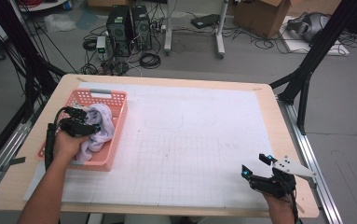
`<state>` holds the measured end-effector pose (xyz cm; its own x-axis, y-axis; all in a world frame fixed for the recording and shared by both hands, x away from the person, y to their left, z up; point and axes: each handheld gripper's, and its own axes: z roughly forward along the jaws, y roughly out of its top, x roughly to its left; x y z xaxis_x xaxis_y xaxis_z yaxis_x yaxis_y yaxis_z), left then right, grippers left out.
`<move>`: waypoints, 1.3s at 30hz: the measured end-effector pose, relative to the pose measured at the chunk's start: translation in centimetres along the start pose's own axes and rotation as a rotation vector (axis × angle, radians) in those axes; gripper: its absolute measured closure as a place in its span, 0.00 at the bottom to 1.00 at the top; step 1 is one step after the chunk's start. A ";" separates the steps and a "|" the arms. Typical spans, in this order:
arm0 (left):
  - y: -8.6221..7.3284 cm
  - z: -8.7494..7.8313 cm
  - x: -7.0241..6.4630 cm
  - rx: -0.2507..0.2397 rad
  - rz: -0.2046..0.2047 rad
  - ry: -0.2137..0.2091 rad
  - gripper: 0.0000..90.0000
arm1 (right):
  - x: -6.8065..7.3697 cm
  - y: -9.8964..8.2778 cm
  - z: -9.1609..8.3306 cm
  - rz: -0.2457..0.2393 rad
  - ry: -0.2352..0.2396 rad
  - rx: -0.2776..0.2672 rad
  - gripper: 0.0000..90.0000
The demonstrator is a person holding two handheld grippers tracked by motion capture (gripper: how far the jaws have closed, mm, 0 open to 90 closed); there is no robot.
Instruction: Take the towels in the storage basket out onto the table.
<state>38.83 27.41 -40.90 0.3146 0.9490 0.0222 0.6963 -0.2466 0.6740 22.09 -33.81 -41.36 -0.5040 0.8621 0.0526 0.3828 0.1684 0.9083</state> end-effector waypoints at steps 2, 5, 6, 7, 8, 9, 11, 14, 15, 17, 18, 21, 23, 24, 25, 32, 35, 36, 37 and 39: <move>0.0 -0.3 0.3 -0.038 -0.028 -0.008 0.61 | -0.1 0.0 0.0 0.002 -0.001 0.001 0.19; 0.0 -1.1 0.7 -0.122 -0.066 -0.028 0.62 | -0.2 0.0 -0.1 0.007 -0.004 -0.003 0.19; -0.1 -1.4 0.8 -0.148 -0.075 -0.035 0.62 | -0.2 0.0 -0.2 0.008 -0.008 -0.005 0.19; -0.1 -1.6 0.9 -0.176 -0.088 -0.043 0.61 | -0.3 -0.1 -0.2 0.007 -0.008 -0.005 0.19; -0.1 -1.9 1.0 -0.202 -0.091 -0.047 0.61 | -0.3 -0.1 -0.2 0.012 -0.008 -0.005 0.19; -0.2 -2.2 1.1 -0.223 -0.097 -0.052 0.61 | -0.3 -0.1 -0.2 0.013 -0.008 -0.007 0.19; -0.2 -2.3 1.1 -0.240 -0.103 -0.055 0.61 | -0.3 -0.1 -0.2 0.015 -0.009 -0.009 0.19; -0.4 -3.2 1.5 -0.332 -0.139 -0.091 0.61 | -0.2 0.0 -0.2 0.011 -0.010 -0.008 0.19; -0.5 -3.5 1.6 -0.357 -0.149 -0.103 0.61 | -0.2 0.0 -0.2 0.014 -0.009 -0.006 0.19; -0.5 -3.9 1.8 -0.401 -0.160 -0.113 0.61 | -0.2 0.0 -0.3 0.017 -0.009 -0.008 0.19; -0.5 -3.9 1.8 -0.401 -0.160 -0.113 0.61 | -0.2 0.0 -0.3 0.018 -0.009 -0.007 0.19; -0.5 -4.7 2.0 -0.497 -0.156 -0.135 0.61 | -0.2 0.0 -0.3 0.019 -0.007 -0.005 0.19; -0.5 -5.1 2.0 -0.543 -0.154 -0.144 0.61 | -0.2 0.0 -0.3 0.017 -0.007 -0.006 0.19; -0.4 -5.3 2.0 -0.559 -0.155 -0.150 0.61 | -0.2 0.0 -0.3 0.017 -0.008 -0.006 0.19; -0.4 -5.4 2.0 -0.569 -0.145 -0.152 0.61 | -0.2 0.0 -0.3 0.017 -0.008 -0.006 0.19; 0.1 -6.5 1.8 -0.664 -0.134 -0.221 0.61 | -0.2 -0.1 -0.3 0.021 -0.008 -0.006 0.19; 0.6 -7.4 1.5 -0.717 -0.116 -0.267 0.61 | -0.2 0.0 -0.2 0.012 -0.008 -0.008 0.19; 0.8 -7.6 1.4 -0.732 -0.113 -0.283 0.61 | -0.2 0.0 -0.2 0.012 -0.008 -0.006 0.19; 0.9 -7.8 1.3 -0.743 -0.107 -0.297 0.61 | -0.2 0.0 -0.2 0.010 -0.006 -0.007 0.19; 1.1 -8.0 1.1 -0.754 -0.101 -0.307 0.61 | -0.1 0.0 -0.2 0.013 -0.005 -0.004 0.19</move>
<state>34.74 29.78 -34.24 0.5127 0.8363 -0.1944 0.1440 0.1395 0.9797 21.97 -34.02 -41.30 -0.4956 0.8664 0.0621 0.3862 0.1557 0.9092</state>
